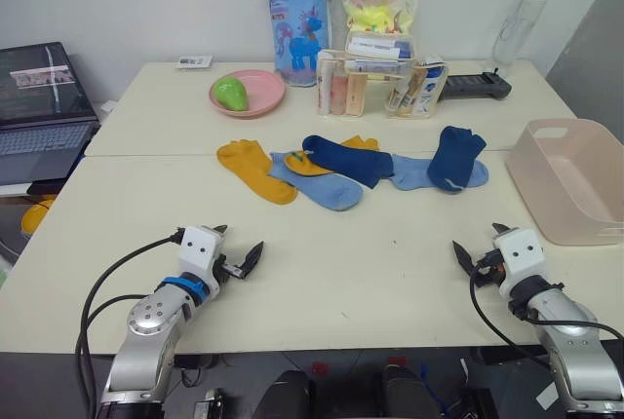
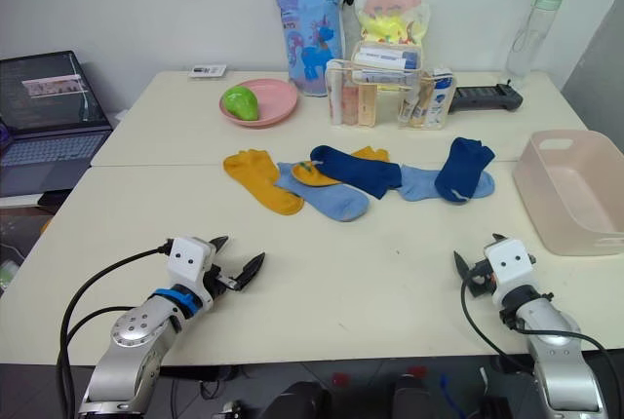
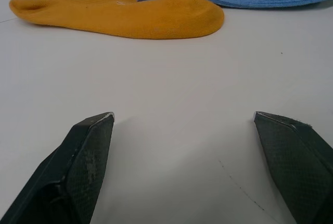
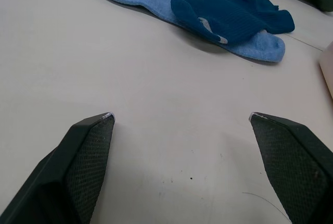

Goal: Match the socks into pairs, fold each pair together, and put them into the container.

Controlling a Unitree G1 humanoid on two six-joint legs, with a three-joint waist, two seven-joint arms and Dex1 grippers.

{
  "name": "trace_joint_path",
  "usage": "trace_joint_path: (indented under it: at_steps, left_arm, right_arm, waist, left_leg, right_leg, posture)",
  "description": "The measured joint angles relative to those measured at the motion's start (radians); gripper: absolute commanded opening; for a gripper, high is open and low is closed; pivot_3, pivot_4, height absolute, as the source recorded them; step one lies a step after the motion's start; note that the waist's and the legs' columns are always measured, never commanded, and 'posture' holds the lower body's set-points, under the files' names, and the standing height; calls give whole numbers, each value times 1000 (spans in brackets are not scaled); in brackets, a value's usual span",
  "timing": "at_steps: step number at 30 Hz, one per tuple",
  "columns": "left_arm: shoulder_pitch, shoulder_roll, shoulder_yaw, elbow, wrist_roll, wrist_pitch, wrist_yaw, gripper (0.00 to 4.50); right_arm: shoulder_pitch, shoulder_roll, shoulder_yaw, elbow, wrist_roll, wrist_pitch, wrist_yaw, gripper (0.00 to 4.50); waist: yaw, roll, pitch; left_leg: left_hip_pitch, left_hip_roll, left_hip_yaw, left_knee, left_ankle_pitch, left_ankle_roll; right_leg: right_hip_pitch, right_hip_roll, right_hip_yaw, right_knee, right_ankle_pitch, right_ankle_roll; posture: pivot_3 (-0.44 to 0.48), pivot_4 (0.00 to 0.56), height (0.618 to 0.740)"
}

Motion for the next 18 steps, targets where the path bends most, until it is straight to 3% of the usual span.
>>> trace_joint_path:
  at_steps: [14, 18]
  left_arm:
    - [-34, -5, 0, 65, 2, -45, 6, 4458]
    - [-36, -7, 0, 65, 47, -73, 57, 4458]
  right_arm:
    - [-44, -46, -20, -15, -9, 27, -4, 4460]
    - [-60, -45, -15, -6, -11, 26, -5, 4460]
  waist:
    - [0, 0, 0]
    - [0, 0, 0]
  left_leg:
    - [0, 0, 0, 0, 0, 0]
    - [0, 0, 0, 0, 0, 0]
  right_leg:
    - [0, 0, 0, 0, 0, 0]
    - [0, 0, 0, 0, 0, 0]
  posture:
    - [0, 150, 740]
    - [0, 150, 740]
